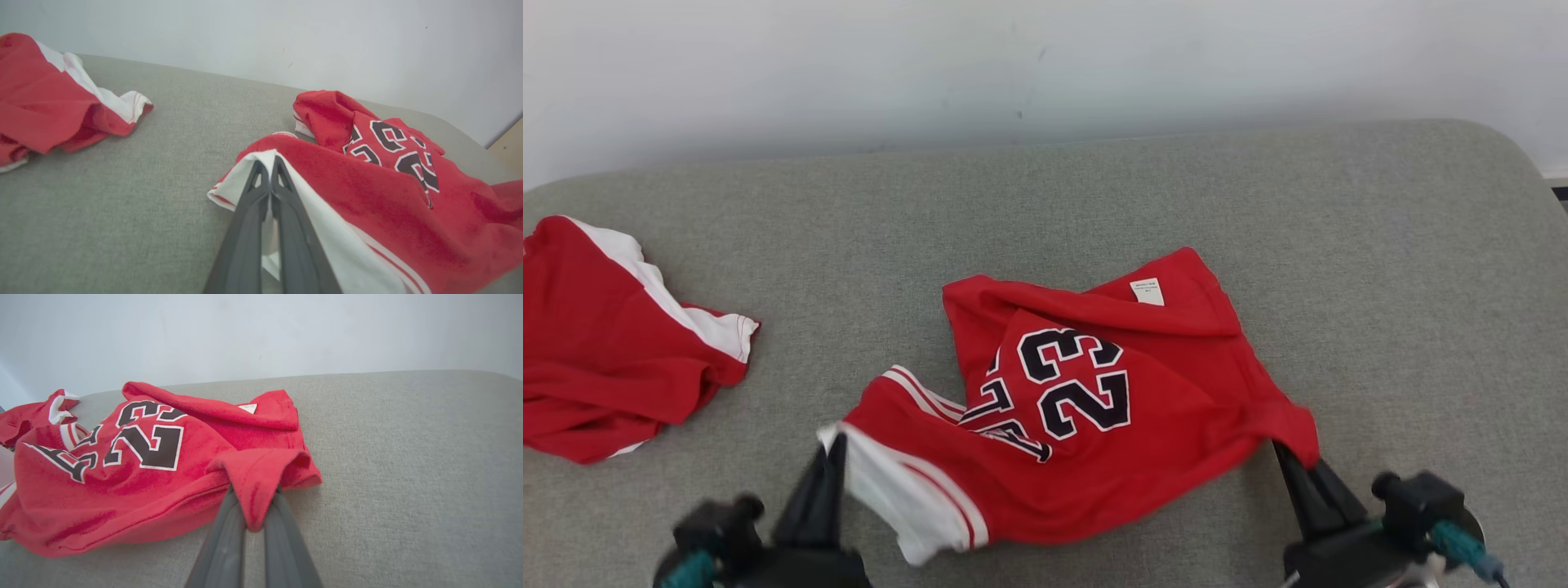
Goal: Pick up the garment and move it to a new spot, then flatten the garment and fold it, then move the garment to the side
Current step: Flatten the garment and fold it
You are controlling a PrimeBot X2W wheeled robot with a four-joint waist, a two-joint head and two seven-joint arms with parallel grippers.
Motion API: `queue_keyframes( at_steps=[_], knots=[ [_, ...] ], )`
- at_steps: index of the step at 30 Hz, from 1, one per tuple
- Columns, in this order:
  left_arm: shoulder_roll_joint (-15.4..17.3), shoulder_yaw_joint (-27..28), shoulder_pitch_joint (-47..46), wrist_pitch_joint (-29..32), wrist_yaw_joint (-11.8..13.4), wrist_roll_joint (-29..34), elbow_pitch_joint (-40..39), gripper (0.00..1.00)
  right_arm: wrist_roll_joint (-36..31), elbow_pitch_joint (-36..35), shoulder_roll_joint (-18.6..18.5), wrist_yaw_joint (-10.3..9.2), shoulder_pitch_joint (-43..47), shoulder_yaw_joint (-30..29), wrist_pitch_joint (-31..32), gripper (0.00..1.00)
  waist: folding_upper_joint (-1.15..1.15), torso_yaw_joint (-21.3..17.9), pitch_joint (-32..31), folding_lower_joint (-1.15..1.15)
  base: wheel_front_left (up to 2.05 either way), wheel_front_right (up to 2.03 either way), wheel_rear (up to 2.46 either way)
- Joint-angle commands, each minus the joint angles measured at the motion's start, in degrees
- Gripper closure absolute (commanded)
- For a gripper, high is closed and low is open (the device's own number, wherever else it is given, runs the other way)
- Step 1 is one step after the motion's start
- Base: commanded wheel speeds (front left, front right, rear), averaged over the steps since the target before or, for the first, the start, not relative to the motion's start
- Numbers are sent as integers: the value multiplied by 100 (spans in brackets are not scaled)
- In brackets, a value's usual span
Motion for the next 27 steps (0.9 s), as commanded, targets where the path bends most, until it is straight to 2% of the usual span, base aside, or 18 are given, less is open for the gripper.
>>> queue_keyframes(
  at_steps=[1,8,10,13,14,15,16,23,27],
  knots=[
    [109,-22,-272,-3,13,-13,-123,100,94,-105,-40,5,-185,72,-2,100,-1,-24,12,0,0,0,0],
    [722,-448,-1806,178,13,-229,-259,100,606,-205,-268,5,-1321,369,-2,100,-1,-136,304,0,0,0,0],
    [951,-589,-2401,334,14,-387,-258,100,794,-149,-338,5,-1791,449,7,100,-1,-164,504,0,0,0,0],
    [1100,-748,-3331,603,14,-608,-252,100,1009,-102,-527,5,-2588,555,84,100,-1,-150,866,0,0,0,0],
    [1100,-748,-3331,603,14,-608,-252,100,1009,-102,-527,5,-2588,555,84,100,-1,-150,866,0,0,0,0],
    [1141,-788,-4027,709,14,-859,-151,100,1230,-78,-603,5,-3116,550,166,100,-1,-125,1123,0,0,0,0],
    [1141,-788,-4027,709,14,-859,-151,100,1230,-78,-603,5,-3116,550,166,100,-1,-125,1123,0,0,0,0],
    [1279,-803,-6546,1224,14,-1416,669,100,1845,-13,-923,5,-5285,502,912,100,-1,-149,2064,0,0,0,0],
    [1348,-820,-7950,1382,14,-1374,1293,100,2025,280,-972,5,-6578,378,1389,100,-1,-195,2507,0,0,0,0]
  ],
)
